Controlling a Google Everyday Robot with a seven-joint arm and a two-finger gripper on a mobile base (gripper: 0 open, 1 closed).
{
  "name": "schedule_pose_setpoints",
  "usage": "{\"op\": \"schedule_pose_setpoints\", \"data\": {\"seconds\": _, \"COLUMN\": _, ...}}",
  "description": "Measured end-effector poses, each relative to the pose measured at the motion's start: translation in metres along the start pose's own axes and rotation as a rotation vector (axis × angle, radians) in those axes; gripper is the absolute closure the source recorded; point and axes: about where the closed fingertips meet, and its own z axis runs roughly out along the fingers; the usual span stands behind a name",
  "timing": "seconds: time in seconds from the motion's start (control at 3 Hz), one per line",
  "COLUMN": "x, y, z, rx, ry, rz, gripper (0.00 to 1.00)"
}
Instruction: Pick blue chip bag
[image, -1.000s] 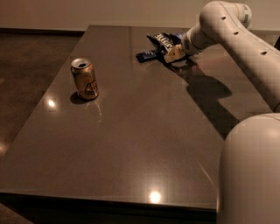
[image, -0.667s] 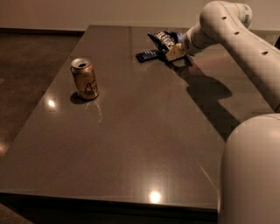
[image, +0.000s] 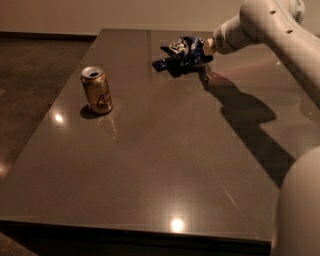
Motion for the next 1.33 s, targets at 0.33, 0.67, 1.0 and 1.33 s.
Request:
{"op": "schedule_pose_setpoints", "data": {"seconds": 0.33, "x": -0.017, "y": 0.006, "z": -0.021, "rx": -0.003, "ry": -0.058, "rz": -0.013, "gripper": 1.00}}
{"op": "schedule_pose_setpoints", "data": {"seconds": 0.67, "x": -0.037, "y": 0.007, "z": -0.048, "rx": 0.002, "ry": -0.129, "rz": -0.033, "gripper": 1.00}}
{"op": "schedule_pose_setpoints", "data": {"seconds": 1.0, "x": -0.051, "y": 0.010, "z": -0.069, "rx": 0.007, "ry": -0.177, "rz": -0.055, "gripper": 1.00}}
{"op": "schedule_pose_setpoints", "data": {"seconds": 1.33, "x": -0.053, "y": 0.011, "z": -0.072, "rx": 0.008, "ry": -0.184, "rz": -0.059, "gripper": 1.00}}
